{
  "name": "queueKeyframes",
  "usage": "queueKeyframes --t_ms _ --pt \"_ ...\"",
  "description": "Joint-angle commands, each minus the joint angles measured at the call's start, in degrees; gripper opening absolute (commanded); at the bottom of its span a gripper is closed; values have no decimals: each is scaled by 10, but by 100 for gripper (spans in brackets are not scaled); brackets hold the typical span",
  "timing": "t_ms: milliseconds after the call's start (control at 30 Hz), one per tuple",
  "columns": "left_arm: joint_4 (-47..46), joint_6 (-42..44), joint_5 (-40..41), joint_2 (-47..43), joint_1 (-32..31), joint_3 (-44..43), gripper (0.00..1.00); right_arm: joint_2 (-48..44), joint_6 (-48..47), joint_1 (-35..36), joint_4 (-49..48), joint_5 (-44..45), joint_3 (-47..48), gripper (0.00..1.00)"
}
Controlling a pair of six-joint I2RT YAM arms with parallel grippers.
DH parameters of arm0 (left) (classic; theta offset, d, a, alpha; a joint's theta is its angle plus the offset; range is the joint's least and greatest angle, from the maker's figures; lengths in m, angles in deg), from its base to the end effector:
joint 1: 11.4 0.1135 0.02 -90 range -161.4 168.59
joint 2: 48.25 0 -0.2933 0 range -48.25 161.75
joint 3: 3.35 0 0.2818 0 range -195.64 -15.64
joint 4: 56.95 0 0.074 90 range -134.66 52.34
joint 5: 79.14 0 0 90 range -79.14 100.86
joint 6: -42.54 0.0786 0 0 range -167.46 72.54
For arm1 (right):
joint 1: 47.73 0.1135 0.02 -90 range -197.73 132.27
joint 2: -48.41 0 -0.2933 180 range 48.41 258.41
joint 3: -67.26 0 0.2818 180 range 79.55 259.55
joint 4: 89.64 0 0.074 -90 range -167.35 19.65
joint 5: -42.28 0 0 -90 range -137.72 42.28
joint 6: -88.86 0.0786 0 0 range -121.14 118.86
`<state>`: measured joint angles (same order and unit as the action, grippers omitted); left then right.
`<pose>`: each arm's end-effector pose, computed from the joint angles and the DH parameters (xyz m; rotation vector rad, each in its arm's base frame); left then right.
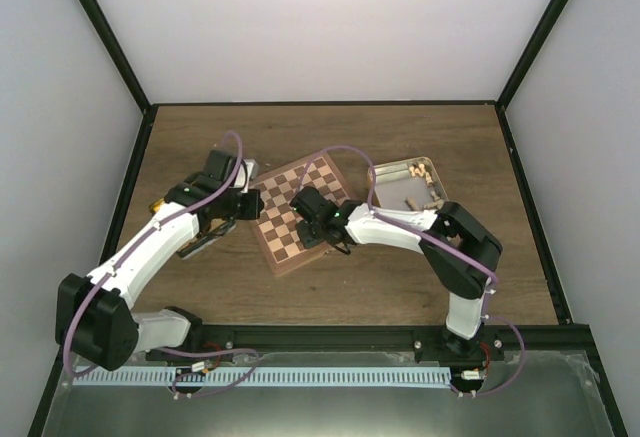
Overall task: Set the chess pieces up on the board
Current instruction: Place the chess piece on the chessboard.
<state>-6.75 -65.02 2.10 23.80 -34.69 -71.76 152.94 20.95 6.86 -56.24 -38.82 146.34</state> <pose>0.2711 -0.1297 0.2522 0.1920 2.5549 -0.4757 0.2570 0.3406 0.1465 -0.6750 2.5180 0.2916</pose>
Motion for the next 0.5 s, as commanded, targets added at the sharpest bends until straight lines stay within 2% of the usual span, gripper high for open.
queueKeyframes --t_ms 0,67,200,467 --pt "77 25 -14 14 -10 -17 4 -15 13 2 24 -7 32 22" --pt "99 25 -8 18 -21 -16 4 -40 24 2 22 -11 32 31" --pt "117 19 -9 29 -41 -15 4 -80 38 0 24 -13 33 41" --pt "176 12 20 117 -112 -49 4 -160 89 -30 5 13 -38 43"
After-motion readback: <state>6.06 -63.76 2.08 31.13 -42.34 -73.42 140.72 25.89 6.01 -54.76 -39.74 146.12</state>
